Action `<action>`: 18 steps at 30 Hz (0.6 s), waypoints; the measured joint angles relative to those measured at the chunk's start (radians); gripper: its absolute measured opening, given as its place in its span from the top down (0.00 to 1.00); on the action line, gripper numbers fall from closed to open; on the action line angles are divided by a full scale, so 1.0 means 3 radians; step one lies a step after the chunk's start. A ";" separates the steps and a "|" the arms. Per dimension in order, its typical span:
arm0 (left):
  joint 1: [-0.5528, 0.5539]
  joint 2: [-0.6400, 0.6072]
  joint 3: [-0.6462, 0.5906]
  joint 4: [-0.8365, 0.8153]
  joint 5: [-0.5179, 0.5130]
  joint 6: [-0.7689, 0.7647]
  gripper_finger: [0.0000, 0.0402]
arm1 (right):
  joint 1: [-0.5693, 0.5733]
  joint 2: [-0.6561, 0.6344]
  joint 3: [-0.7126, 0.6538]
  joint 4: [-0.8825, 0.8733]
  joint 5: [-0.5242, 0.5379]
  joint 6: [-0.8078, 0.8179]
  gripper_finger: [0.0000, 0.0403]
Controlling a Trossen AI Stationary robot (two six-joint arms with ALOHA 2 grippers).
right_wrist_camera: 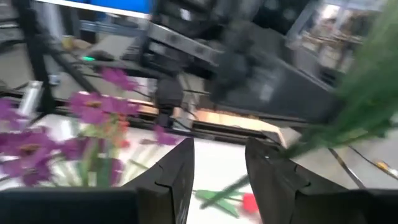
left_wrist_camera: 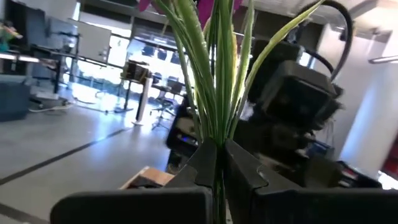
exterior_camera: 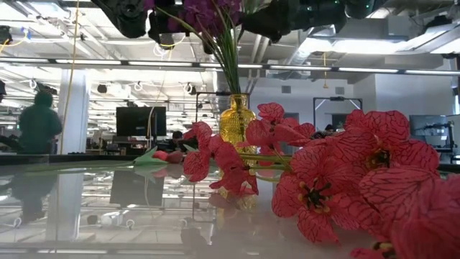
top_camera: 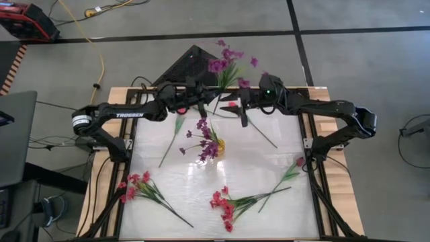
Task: Sort flowers into vase by color
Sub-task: Put the purple flowers into the yellow vase
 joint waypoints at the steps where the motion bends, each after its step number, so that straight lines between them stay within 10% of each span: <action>1: -0.0001 0.0005 0.0023 -0.0003 0.0026 0.0000 1.00 | -0.0001 0.0000 0.0000 -0.0029 0.0045 0.0020 0.58; 18: -0.0068 -0.0009 0.0045 -0.0028 0.0083 0.0012 1.00 | -0.0042 0.0000 0.0001 -0.0015 0.0209 0.0163 0.58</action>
